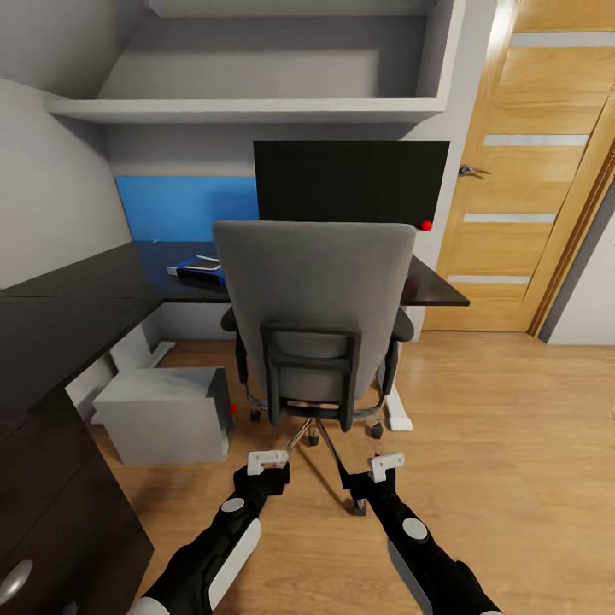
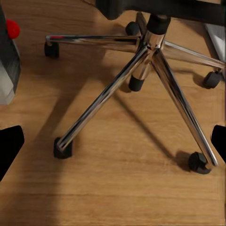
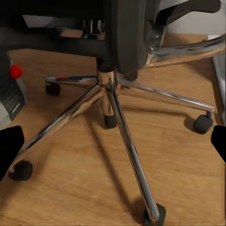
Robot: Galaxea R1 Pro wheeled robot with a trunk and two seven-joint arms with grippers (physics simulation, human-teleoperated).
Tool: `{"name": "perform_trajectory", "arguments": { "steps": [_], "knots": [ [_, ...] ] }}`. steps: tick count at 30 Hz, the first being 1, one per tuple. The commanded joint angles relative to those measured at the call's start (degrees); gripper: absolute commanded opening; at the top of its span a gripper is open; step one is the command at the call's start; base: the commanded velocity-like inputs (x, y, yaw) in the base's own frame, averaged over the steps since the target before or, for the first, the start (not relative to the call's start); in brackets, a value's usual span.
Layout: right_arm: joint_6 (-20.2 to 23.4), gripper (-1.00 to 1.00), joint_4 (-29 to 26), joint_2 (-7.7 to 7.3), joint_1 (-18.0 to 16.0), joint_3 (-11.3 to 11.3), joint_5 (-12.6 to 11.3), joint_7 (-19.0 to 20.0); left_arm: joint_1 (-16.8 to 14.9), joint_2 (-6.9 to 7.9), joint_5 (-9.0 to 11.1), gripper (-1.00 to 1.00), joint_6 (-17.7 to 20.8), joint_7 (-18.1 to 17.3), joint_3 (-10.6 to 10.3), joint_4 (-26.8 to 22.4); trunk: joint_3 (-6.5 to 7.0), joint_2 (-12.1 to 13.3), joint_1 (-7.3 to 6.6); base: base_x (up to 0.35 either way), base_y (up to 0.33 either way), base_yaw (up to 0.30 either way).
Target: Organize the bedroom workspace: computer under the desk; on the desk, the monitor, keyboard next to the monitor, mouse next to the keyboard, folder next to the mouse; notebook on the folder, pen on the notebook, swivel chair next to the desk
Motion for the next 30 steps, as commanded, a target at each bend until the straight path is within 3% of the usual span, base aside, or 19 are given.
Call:
{"name": "perform_trajectory", "arguments": {
  "steps": [1, 10, 18, 22, 30],
  "knots": [
    [-0.24, 1.00, 0.05, -0.04, -0.04, 0.16, -0.60, 0.02, -0.04, 0.04, 0.45, 1.00, 0.18, 0.46, -0.20, -0.09, -0.05, -0.02, -0.05, -0.330, -0.050, 0.000],
    [-0.28, 1.00, 0.98, -0.18, -0.04, -0.05, -0.69, -0.11, -0.02, 0.06, 0.53, 1.00, 0.28, 0.45, -0.20, 0.08, -0.05, -0.02, -0.05, -0.330, -0.066, 0.000],
    [-1.19, 1.00, 7.10, -0.48, 0.08, -0.21, -0.87, -3.08, -0.02, 0.30, 1.31, 1.00, 0.35, 0.22, -0.11, 9.88, 1.51, 2.02, -1.22, -0.180, -0.036, 0.000],
    [-4.34, 1.00, 12.09, -0.63, 0.12, -0.24, -0.90, -4.62, 0.02, 0.42, 3.71, 1.00, 0.30, 0.17, -0.04, 13.30, 2.23, 3.63, -2.10, -0.038, -0.007, 0.000],
    [-14.81, 1.00, 22.82, -1.04, 0.14, -0.26, -0.94, -6.82, 0.04, 1.21, 10.34, 1.00, 0.21, 0.07, -0.11, 17.64, 3.67, 6.83, -3.86, -0.011, -0.002, 0.000]
  ]
}}
